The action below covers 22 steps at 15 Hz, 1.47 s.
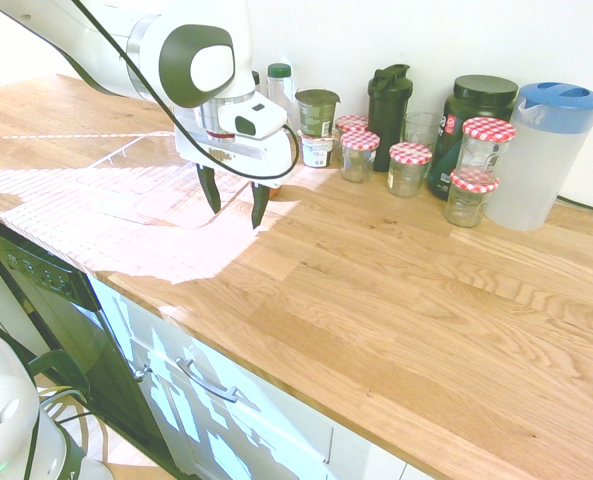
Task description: Put the apple into the container
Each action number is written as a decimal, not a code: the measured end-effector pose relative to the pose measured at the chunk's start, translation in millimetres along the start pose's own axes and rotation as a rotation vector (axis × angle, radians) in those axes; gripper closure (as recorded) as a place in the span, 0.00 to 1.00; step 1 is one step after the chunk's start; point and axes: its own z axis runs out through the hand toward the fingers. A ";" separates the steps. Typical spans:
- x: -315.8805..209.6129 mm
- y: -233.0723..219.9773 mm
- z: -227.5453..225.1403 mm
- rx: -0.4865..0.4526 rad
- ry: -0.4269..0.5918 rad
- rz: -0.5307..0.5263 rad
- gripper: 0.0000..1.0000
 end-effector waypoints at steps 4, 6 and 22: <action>1.0 -12.2 -3.5 0.012 0.018 -0.013 0.00; 6.0 -40.3 -13.3 0.029 0.041 -0.029 0.00; 79.7 -167.2 21.7 -0.077 0.010 -0.113 1.00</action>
